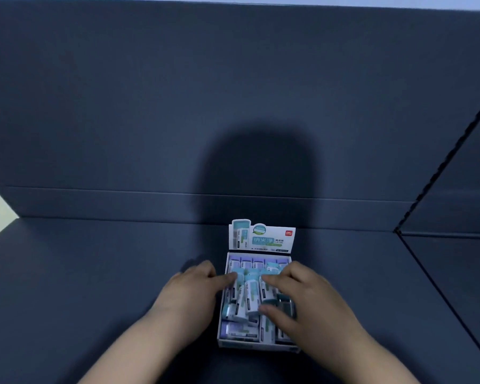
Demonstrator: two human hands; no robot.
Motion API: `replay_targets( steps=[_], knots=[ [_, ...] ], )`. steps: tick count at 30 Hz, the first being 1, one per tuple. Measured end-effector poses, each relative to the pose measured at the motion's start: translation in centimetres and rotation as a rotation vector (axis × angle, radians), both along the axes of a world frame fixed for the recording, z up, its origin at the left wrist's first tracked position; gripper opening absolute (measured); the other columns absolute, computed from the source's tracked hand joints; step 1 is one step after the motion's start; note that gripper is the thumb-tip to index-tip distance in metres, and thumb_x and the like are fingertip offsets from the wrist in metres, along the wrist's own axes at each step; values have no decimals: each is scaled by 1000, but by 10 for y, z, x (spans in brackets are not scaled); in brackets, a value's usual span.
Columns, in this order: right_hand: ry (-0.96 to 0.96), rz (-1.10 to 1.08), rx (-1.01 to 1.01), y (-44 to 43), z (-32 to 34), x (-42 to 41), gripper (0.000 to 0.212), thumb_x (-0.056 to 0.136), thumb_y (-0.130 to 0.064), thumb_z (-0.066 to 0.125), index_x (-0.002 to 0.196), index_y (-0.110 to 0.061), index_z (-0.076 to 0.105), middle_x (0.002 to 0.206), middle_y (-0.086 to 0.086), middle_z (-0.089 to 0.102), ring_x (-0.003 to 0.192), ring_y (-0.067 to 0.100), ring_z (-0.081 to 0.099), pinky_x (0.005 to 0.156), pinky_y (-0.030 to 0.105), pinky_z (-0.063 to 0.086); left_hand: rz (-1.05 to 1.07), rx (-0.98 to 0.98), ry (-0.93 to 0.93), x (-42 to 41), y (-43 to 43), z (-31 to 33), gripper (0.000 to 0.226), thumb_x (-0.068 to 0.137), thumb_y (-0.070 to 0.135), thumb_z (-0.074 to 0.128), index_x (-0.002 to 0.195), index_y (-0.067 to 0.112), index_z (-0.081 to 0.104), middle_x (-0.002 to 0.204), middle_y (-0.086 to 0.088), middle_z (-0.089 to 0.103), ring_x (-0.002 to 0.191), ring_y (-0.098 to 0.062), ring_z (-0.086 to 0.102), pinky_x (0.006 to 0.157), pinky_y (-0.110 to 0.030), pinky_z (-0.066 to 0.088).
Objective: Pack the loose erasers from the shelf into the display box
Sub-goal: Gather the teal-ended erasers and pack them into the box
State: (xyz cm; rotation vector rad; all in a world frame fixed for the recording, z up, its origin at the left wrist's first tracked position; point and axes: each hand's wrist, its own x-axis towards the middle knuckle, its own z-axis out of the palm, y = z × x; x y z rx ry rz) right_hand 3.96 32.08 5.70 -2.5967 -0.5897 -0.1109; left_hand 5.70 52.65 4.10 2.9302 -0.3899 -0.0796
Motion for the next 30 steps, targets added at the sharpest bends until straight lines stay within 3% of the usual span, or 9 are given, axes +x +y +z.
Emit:
replay_targets(
  steps=[7, 12, 16, 19, 23, 30],
  knots=[
    [96, 32, -43, 1, 3, -3, 69, 73, -72, 34, 133, -39, 42, 100, -22, 34, 94, -4, 35, 85, 15, 30, 18, 90, 33, 6, -8, -1, 65, 92, 15, 36, 146, 42, 10, 122, 2, 40, 113, -19, 44, 92, -26, 34],
    [124, 3, -41, 1, 8, -1, 58, 82, -61, 49, 135, -41, 37, 104, -21, 35, 102, -1, 38, 92, 15, 33, -17, -2, 42, 10, -6, -4, 61, 94, 16, 33, 140, 53, 16, 112, 6, 41, 105, -16, 46, 86, -22, 32],
    [143, -2, -31, 2, 7, 2, 58, 80, -62, 49, 134, -41, 38, 103, -23, 35, 102, 0, 39, 93, 18, 35, 57, -71, 16, 16, -7, -6, 43, 99, 37, 28, 140, 47, 23, 119, 6, 45, 112, -16, 48, 94, -27, 34],
    [160, 3, -31, 3, 7, 5, 59, 80, -63, 49, 134, -42, 38, 103, -23, 36, 102, 0, 40, 93, 18, 36, 74, -22, -4, 19, -10, -6, 43, 97, 45, 30, 140, 45, 24, 122, 6, 46, 114, -16, 48, 96, -28, 35],
    [176, 24, -56, 5, 11, 10, 64, 77, -64, 54, 134, -41, 38, 106, -21, 36, 105, -1, 38, 97, 18, 34, 80, 23, -32, 24, -11, -5, 45, 97, 44, 30, 141, 45, 23, 121, 5, 45, 111, -17, 49, 94, -28, 35],
    [214, 101, -224, 11, 16, 28, 78, 68, -66, 62, 135, -36, 37, 108, -14, 33, 112, 8, 32, 100, 25, 31, 64, -63, -128, 19, -5, 2, 43, 98, 38, 31, 140, 44, 27, 115, 8, 43, 104, -14, 50, 87, -23, 34]
  ],
)
